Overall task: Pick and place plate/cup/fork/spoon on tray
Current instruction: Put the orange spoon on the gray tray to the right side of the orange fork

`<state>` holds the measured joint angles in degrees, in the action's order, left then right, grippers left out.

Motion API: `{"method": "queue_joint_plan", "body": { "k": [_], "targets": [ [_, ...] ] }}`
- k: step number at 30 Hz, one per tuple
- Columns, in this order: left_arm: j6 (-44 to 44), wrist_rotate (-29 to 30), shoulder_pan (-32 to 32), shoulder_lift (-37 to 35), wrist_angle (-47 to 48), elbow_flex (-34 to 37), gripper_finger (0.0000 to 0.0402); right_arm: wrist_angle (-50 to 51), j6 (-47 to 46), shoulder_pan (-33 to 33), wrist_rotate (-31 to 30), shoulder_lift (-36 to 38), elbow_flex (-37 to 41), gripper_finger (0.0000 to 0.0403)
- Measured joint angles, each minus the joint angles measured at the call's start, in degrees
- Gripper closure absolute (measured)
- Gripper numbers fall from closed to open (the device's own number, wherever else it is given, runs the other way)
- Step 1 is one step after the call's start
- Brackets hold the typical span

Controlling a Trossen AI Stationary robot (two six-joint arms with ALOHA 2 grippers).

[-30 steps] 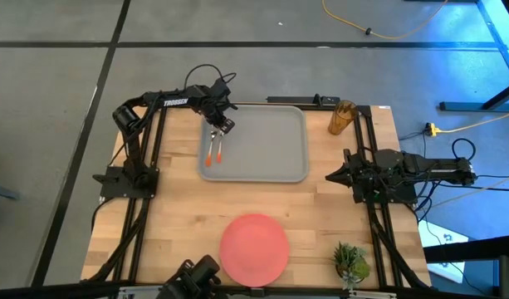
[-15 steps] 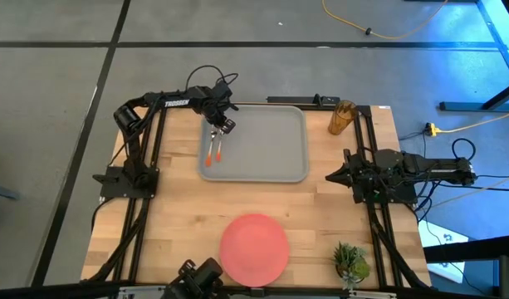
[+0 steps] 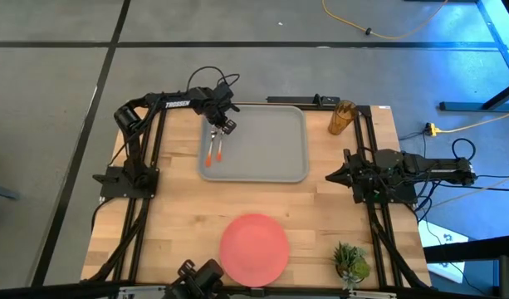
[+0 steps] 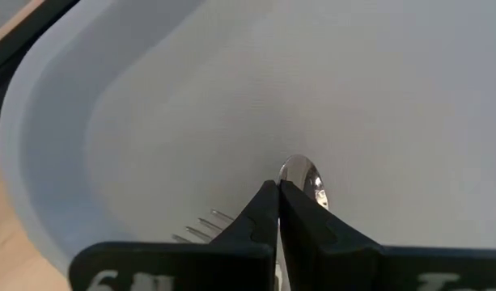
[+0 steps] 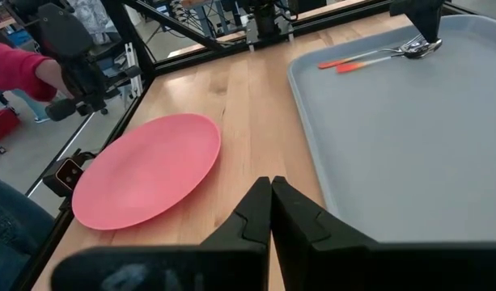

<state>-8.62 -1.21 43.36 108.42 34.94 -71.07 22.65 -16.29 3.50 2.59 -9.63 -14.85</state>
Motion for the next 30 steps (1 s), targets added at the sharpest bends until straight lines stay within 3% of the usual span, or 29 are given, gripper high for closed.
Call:
{"method": "queue_joint_plan", "body": {
  "k": [12, 20, 30],
  "targets": [
    [-0.98, 0.57, -0.06, 0.15, 0.61, 0.09, 0.0363, 0.00, 0.02, -0.01, 0.00, 0.00, 0.00, 0.0391],
    [-6.11, 0.18, -0.06, 0.15, 0.56, 0.09, 0.0361, -0.02, 0.02, -0.01, 0.00, 0.00, 0.00, 0.0391],
    [-6.31, 0.13, -0.17, -1.86, 1.27, 0.07, 0.0360, -0.02, 0.02, -0.01, 0.02, -0.01, 0.00, 0.0391]
  ]
}}
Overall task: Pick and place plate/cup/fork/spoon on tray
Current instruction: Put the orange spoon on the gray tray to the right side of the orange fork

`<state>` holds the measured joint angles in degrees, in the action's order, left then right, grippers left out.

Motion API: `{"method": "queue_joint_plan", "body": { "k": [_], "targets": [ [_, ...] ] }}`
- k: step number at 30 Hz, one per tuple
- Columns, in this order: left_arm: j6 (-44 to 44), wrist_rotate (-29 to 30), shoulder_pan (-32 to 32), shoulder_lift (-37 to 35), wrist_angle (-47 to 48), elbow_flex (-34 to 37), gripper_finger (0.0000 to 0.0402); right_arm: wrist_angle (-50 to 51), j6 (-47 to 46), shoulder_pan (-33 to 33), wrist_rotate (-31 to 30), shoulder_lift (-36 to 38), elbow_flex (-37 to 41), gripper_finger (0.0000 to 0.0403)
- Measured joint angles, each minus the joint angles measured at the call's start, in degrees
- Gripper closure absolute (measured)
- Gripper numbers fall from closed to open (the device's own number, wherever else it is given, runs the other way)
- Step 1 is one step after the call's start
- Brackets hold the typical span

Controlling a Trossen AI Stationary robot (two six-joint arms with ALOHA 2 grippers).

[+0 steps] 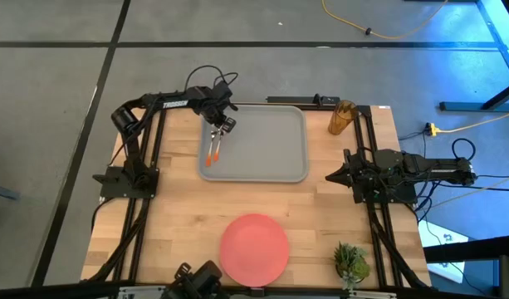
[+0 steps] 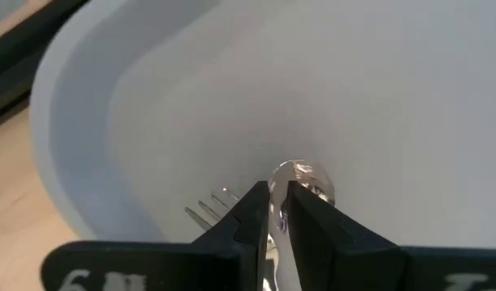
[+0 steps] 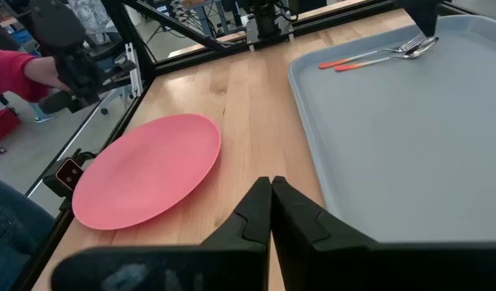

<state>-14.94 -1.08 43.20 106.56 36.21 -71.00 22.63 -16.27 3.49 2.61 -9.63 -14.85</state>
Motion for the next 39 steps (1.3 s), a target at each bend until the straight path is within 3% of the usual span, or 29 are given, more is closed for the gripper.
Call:
{"method": "queue_joint_plan", "body": {
  "k": [7, 15, 21, 28, 39],
  "targets": [
    [0.03, -0.10, -1.15, -2.84, 4.45, 0.00, 0.0360, -0.02, -0.06, 0.00, 0.02, -0.02, 0.00, 0.0391],
    [3.29, -3.09, -6.86, -5.14, 16.92, 0.09, 0.0378, -0.04, -0.01, 0.02, 0.02, -0.02, 0.00, 0.0391],
    [4.84, -1.90, -12.39, -5.05, 13.87, 2.02, 0.0400, -0.07, -0.02, 0.00, 0.02, -0.02, 0.00, 0.0391],
    [4.90, 2.49, -13.38, -5.05, 13.57, 3.43, 0.0401, -0.04, 0.11, -0.01, 0.02, -0.02, 0.00, 0.0391],
    [5.30, -0.50, -13.40, -4.94, 8.18, 7.43, 0.0401, -0.03, 0.24, 0.00, 0.00, -0.02, 0.00, 0.0391]
  ]
}}
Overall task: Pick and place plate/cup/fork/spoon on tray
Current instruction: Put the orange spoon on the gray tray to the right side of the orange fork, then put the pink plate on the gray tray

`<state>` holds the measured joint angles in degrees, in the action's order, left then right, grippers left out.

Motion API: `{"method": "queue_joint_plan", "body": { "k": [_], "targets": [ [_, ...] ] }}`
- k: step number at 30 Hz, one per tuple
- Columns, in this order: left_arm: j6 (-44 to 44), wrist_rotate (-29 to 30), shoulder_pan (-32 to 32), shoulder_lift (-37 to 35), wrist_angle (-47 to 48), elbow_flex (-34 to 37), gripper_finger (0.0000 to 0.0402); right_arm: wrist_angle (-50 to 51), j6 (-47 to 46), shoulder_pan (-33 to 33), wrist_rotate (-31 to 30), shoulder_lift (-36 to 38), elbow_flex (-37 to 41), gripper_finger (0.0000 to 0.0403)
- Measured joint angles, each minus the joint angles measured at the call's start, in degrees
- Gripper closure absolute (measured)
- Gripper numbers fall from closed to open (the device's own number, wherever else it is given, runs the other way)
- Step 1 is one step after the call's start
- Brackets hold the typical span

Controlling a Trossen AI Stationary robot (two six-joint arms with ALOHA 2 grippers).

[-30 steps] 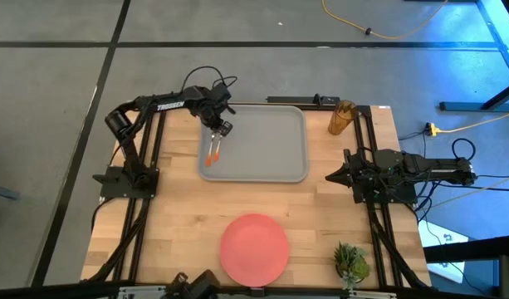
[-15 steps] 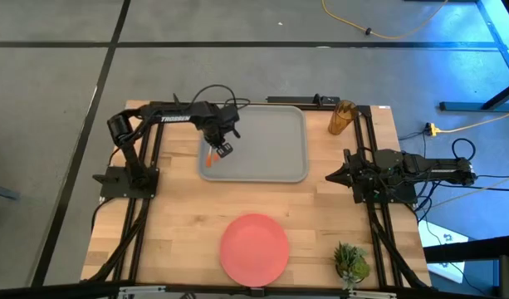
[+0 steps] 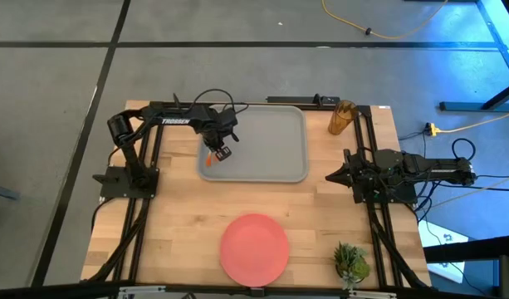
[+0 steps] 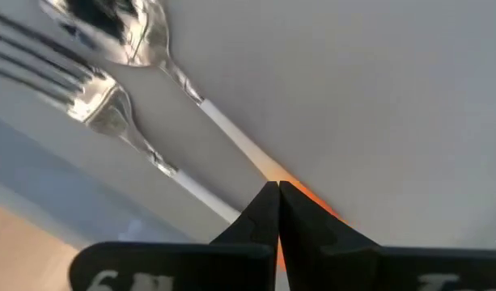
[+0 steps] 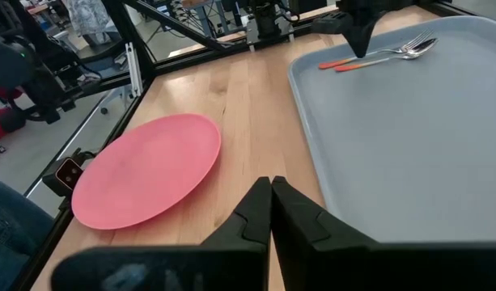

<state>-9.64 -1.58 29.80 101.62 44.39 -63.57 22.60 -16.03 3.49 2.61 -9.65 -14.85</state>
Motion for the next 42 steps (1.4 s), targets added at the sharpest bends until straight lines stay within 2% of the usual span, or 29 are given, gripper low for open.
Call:
{"method": "queue_joint_plan", "body": {
  "k": [7, 17, 30, 36, 42],
  "targets": [
    [0.86, 2.99, 0.02, 0.00, 0.10, 0.00, 0.0401, 0.01, 0.01, 0.00, 0.00, 0.00, 0.00, 0.0391],
    [2.37, 2.12, 0.24, 3.15, -0.36, -0.02, 0.0401, 0.01, 0.00, 0.00, 0.00, 0.00, 0.00, 0.0391],
    [2.15, 1.00, 0.34, 3.17, -0.22, -0.02, 0.0401, 0.01, -0.26, 0.00, -0.02, 0.00, 0.00, 0.0391],
    [0.72, 0.54, 0.70, -0.69, 1.93, -0.02, 0.0401, -0.01, -0.24, 0.01, -0.01, 0.02, 0.00, 0.0391],
    [-0.90, -2.42, -0.55, -9.73, 3.05, -0.02, 0.0401, -2.79, 0.12, 0.00, 0.48, 0.02, -0.02, 0.0391]
  ]
}}
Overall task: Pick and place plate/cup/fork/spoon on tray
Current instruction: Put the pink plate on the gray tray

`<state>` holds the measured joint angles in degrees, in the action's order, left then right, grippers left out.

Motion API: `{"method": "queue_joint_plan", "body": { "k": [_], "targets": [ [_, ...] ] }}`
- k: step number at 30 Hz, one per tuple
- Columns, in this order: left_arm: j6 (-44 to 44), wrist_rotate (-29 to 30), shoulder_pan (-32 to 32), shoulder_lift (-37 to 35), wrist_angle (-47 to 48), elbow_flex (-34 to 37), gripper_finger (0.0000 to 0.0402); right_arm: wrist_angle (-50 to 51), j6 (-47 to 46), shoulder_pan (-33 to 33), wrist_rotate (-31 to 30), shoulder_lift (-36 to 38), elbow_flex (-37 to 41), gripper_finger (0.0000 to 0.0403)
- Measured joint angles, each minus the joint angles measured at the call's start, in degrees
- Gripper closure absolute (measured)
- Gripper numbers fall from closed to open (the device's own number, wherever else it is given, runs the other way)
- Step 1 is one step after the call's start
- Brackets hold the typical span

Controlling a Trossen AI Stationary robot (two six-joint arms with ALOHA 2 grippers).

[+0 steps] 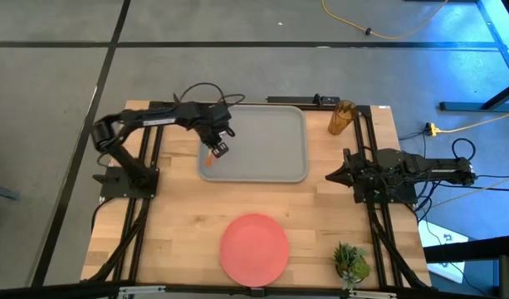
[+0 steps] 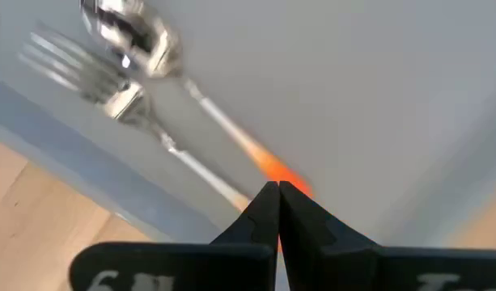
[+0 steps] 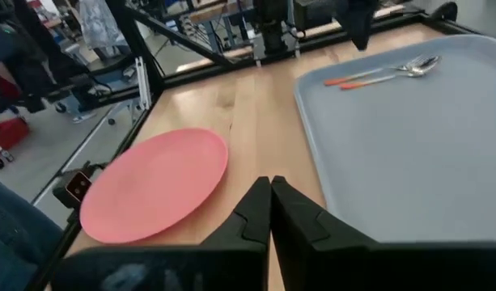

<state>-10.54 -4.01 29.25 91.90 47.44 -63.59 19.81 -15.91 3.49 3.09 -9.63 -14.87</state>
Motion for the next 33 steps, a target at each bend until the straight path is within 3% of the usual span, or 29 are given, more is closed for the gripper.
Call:
{"method": "queue_joint_plan", "body": {
  "k": [5, 9, 16, 19, 28, 33],
  "targets": [
    [-2.18, -0.88, -3.79, -7.54, 0.14, 0.00, 0.0401, 1.81, -3.26, -0.01, 1.31, -2.35, -2.08, 0.0391],
    [-4.20, -0.86, -6.83, -11.75, 0.13, 0.00, 0.0402, 2.31, 0.90, 0.00, 3.14, -7.45, -7.78, 0.0391],
    [-6.01, -0.16, -12.12, -14.29, 0.49, -0.07, 0.0401, 15.40, 4.42, 0.02, 3.34, -21.93, -23.47, 0.0391],
    [-6.65, 0.21, -14.40, -14.29, 0.52, -0.07, 0.0401, 22.23, 3.85, 0.02, 7.09, -30.05, -30.23, 0.0391],
    [-7.33, -2.40, -20.63, -17.26, 1.08, -0.04, 0.0401, 26.22, -17.24, 0.00, 13.13, -48.05, -43.03, 0.0391],
    [-7.34, -2.19, -24.31, -21.23, 1.51, -0.04, 0.0401, 22.27, -18.37, 0.00, 13.11, -52.19, -44.74, 0.0391]
  ]
}}
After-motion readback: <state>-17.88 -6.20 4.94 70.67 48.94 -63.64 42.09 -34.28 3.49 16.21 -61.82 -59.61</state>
